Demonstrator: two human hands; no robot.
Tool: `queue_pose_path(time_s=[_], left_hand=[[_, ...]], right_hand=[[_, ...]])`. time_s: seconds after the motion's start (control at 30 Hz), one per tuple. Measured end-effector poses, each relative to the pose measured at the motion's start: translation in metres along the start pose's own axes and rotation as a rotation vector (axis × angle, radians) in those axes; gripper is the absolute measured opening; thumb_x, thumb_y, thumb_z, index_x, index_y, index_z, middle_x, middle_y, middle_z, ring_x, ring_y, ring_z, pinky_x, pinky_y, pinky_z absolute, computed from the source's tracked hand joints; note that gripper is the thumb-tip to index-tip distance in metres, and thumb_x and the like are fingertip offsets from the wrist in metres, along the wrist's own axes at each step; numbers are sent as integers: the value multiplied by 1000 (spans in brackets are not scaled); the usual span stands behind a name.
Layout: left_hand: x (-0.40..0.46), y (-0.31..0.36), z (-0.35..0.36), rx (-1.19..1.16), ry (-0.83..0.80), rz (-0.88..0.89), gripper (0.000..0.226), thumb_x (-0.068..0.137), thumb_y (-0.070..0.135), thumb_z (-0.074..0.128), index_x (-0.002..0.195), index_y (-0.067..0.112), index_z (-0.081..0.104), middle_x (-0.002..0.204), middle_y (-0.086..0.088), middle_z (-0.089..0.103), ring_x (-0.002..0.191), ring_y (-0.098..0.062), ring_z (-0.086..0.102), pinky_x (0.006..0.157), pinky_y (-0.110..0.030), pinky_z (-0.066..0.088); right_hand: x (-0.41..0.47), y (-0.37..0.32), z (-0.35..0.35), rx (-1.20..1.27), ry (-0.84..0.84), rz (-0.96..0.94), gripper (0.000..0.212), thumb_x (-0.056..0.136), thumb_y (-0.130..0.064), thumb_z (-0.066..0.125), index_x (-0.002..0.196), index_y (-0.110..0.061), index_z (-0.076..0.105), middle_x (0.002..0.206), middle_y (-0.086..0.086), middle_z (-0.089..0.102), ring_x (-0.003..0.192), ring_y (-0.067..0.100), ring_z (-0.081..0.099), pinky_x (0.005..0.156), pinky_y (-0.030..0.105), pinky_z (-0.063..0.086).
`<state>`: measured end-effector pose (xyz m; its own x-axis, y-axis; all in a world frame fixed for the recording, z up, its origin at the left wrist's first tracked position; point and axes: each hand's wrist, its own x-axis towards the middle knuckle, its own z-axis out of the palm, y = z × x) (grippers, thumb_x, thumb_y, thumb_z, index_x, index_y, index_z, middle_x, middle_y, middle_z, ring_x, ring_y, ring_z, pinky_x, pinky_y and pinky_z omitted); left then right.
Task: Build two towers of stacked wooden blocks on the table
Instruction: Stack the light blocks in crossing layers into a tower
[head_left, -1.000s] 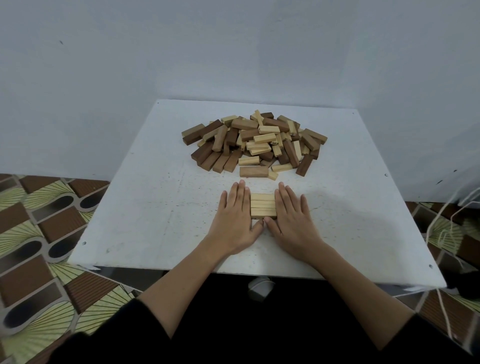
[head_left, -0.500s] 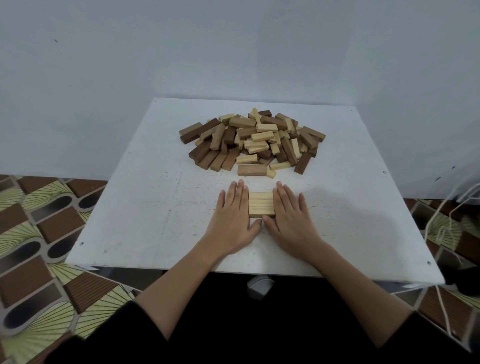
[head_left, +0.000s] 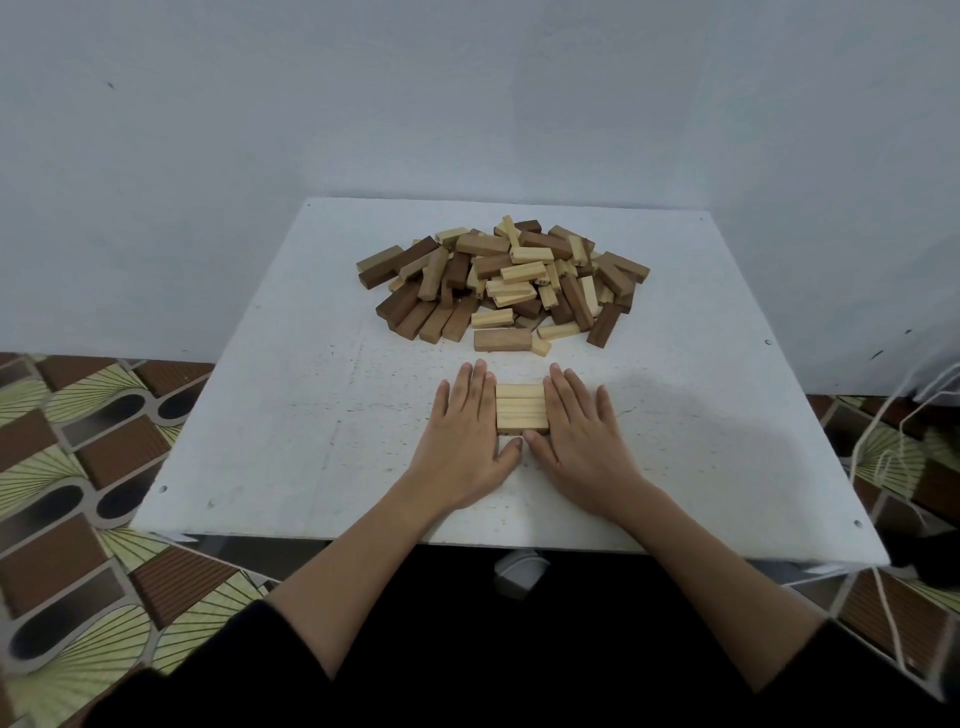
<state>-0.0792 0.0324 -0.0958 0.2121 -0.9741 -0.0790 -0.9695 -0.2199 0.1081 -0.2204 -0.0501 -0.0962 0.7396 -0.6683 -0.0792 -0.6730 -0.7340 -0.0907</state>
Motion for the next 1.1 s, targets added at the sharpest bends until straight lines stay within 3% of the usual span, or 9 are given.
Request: queue_pose_path(time_s=[0.13,0.27,0.37,0.43,0.53,0.6,0.7,0.83,1.1], left_hand=[[0,-1,0,-22,-3,-7,85,95,56,26,149,1,-8,158,-14,-14,145,-23,-16,119,-39,-8],[-5,-12,-5,-211,-19,39,92,91,58,37,150,4,-9,159,-9,-14,145,-16,-16,117,-30,-9],[-15,-25,-21,-600,10,47,73,96,45,40,152,11,5,158,0,9,143,-8,7,117,-27,10],[-10,-35,-32,-757,111,12,55,99,32,40,149,16,23,149,2,31,133,-5,27,110,-27,25],[22,-47,-43,-533,278,14,36,94,14,49,130,14,52,131,1,51,119,-9,42,92,-23,36],[48,-50,-49,-395,337,49,27,93,10,52,117,10,62,121,-1,58,113,-15,46,87,-29,43],[79,-50,-54,-298,353,17,25,93,13,53,116,9,64,116,-4,61,110,-20,48,83,-34,46],[100,-40,-54,-212,361,-41,28,91,21,59,118,13,62,116,-2,62,110,-21,49,82,-35,46],[112,-38,-56,-192,262,-72,28,91,24,61,116,13,63,108,-10,62,108,-24,51,83,-38,46]], right_hand=[[0,0,0,-3,2,0,94,74,-59,-17,149,-5,-1,158,8,-7,145,20,-10,114,42,-11],[-4,3,-4,141,25,-21,101,74,-69,-21,150,-7,3,159,5,-5,145,18,-7,115,40,-9],[-7,7,-13,453,172,38,78,88,-56,5,147,-9,23,156,4,19,144,17,13,119,38,8],[-1,11,-23,566,300,80,53,97,-40,29,138,-8,41,144,6,41,134,20,33,111,31,25],[27,21,-32,501,369,71,29,93,-8,51,121,-3,57,125,10,57,120,24,46,96,19,28],[49,25,-34,471,382,56,24,88,0,55,111,2,62,113,15,61,110,31,53,88,21,33],[73,23,-39,479,296,69,26,87,-7,58,111,2,61,113,14,58,111,30,49,86,28,38],[86,18,-41,281,191,53,36,88,-24,60,118,-6,57,122,7,53,116,26,42,91,36,40],[92,31,-46,258,57,43,36,88,-17,60,118,1,55,122,15,43,115,30,42,97,37,38]])
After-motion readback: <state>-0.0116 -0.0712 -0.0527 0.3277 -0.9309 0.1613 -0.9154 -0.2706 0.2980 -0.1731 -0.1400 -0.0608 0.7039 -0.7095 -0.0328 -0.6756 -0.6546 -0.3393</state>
